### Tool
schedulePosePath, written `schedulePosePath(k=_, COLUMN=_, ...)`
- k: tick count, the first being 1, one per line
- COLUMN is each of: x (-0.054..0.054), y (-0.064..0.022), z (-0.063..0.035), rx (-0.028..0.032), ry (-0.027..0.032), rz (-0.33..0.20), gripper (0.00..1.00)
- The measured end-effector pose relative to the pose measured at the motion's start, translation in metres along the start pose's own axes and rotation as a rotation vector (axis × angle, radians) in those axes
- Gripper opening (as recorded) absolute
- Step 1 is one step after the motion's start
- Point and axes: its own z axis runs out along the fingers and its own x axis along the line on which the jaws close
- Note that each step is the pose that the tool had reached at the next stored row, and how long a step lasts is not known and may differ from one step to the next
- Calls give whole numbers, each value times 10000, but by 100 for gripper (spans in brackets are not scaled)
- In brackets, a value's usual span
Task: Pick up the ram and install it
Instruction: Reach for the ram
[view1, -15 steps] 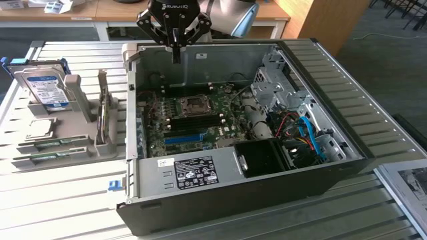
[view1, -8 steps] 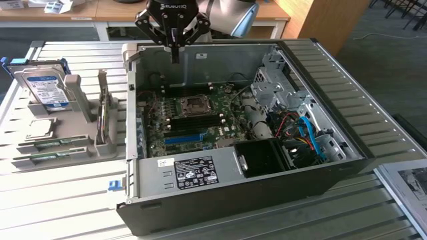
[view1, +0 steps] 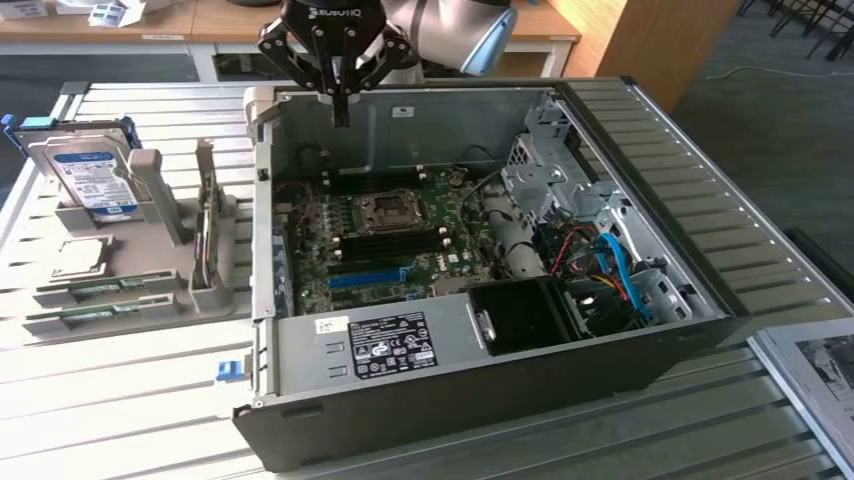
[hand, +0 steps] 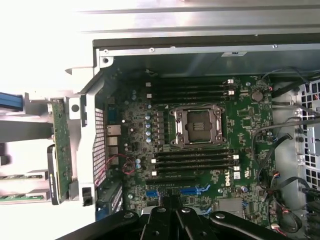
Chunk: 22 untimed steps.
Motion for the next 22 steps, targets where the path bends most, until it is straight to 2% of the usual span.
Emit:
schedulePosePath(k=13, x=312, y=-23, z=-6, rx=-1, ry=0, rz=1, gripper=10)
schedulePosePath(k=22, x=572, y=-43, z=-11, rx=0, ry=0, rz=-1, gripper=10)
